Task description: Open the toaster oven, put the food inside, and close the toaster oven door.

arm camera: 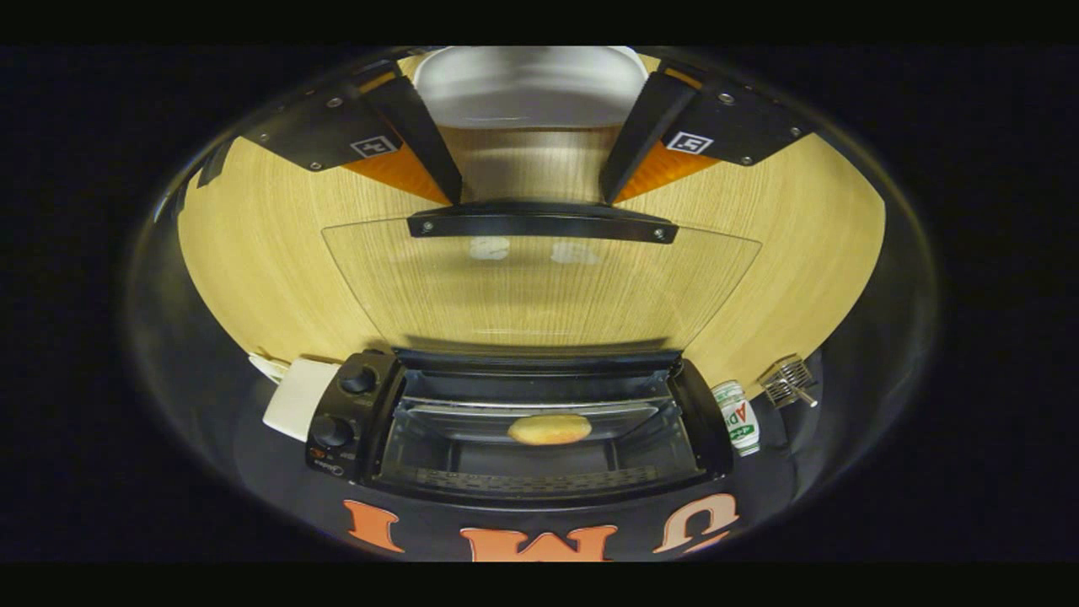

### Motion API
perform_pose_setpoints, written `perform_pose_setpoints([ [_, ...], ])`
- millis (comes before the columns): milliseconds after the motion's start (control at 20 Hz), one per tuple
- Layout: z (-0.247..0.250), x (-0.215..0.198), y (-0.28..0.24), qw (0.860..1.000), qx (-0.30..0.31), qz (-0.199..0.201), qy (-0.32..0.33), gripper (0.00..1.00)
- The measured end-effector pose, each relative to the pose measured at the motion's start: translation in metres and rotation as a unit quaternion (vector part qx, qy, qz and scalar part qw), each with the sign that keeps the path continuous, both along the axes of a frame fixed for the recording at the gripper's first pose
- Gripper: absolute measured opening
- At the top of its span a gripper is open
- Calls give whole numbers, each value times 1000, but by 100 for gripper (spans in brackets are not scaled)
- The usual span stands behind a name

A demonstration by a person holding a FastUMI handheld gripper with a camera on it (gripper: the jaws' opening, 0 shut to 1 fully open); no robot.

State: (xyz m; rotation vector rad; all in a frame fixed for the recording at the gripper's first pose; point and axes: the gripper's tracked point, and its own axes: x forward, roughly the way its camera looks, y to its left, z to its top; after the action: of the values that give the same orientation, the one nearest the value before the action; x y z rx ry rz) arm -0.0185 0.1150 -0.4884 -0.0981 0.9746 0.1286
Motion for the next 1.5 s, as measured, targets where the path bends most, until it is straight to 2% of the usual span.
perform_pose_setpoints([
  [300, 20, 1, 2, 1000, 14, -5, -22, 100],
  [600, 74, 20, 6, 996, 50, -15, -77, 100],
  [900, 116, 65, 12, 989, 75, -36, -126, 99],
  [1350, 147, 144, 16, 980, 69, -43, -180, 99],
  [1500, 158, 154, 19, 977, 79, -45, -191, 99],
])
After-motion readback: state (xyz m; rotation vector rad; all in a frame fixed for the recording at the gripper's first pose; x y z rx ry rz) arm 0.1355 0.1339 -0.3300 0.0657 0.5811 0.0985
